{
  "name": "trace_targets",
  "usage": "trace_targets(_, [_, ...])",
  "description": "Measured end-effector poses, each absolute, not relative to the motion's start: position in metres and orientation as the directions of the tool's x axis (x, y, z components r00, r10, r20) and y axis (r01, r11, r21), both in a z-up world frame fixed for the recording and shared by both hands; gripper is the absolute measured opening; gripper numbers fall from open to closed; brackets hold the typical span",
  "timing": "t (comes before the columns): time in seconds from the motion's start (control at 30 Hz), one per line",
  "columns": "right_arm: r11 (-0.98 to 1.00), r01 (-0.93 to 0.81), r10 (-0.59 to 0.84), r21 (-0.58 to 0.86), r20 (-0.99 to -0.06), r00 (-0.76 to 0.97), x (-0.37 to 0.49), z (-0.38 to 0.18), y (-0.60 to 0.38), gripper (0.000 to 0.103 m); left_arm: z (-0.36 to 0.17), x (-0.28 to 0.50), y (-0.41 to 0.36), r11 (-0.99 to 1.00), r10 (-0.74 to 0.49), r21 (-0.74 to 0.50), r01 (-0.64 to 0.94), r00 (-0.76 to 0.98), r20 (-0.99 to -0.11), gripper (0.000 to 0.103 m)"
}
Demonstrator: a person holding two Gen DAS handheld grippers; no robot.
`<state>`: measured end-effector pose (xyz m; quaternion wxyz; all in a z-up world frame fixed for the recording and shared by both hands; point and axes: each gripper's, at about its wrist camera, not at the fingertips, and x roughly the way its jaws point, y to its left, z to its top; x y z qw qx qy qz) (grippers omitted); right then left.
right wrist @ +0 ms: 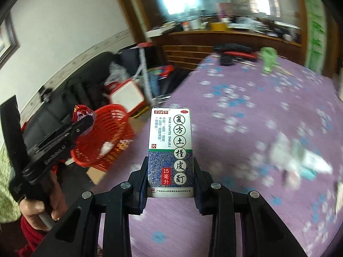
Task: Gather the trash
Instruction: 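Carry the cloth bundle and medicine box with both tools to the wastebasket, then open both tools over the red wastebasket to drop the items, then move both open tools back over the table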
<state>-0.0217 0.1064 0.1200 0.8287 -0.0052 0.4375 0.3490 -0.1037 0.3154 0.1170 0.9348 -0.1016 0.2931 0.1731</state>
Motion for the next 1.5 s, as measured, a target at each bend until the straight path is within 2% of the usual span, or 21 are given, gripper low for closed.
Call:
trace_targets(0.3, [0.650, -0.677, 0.633, 0.346, -0.739, 0.230, -0.009, 0.117, 0.212, 0.037, 0.088, -0.110, 0.383, 0.883, 0.283, -0.113, -0.455, 0.709, -0.646, 0.050])
trace_targets(0.6, [0.618, -0.679, 0.650, 0.396, -0.743, 0.158, 0.010, 0.100, 0.279, 0.038, 0.075, -0.108, 0.401, 0.874, 0.292, -0.111, -0.472, 0.694, -0.658, 0.052])
trace_targets(0.63, [0.614, -0.679, 0.654, 0.401, -0.741, 0.153, 0.012, 0.100, 0.285, 0.044, 0.076, -0.109, 0.402, 0.873, 0.296, -0.109, -0.475, 0.695, -0.655, 0.054])
trace_targets(0.67, [0.610, -0.680, 0.659, 0.406, -0.737, 0.151, 0.013, 0.100, 0.287, 0.049, 0.078, -0.111, 0.403, 0.871, 0.303, -0.107, -0.480, 0.695, -0.652, 0.062])
trace_targets(0.73, [0.615, -0.672, 0.665, 0.412, -0.729, 0.163, 0.014, 0.100, 0.287, 0.052, 0.080, -0.115, 0.404, 0.864, 0.315, -0.111, -0.491, 0.700, -0.641, 0.069])
trace_targets(1.03, [0.642, -0.651, 0.674, 0.405, -0.702, 0.229, 0.000, 0.113, 0.223, 0.052, 0.088, -0.119, 0.385, 0.880, 0.284, -0.133, -0.456, 0.729, -0.622, 0.069])
trace_targets(1.5, [0.743, -0.481, 0.646, 0.465, -0.684, 0.337, -0.014, 0.104, 0.048, 0.052, 0.097, -0.082, 0.252, 0.974, 0.136, -0.055, -0.221, 0.757, -0.639, 0.070])
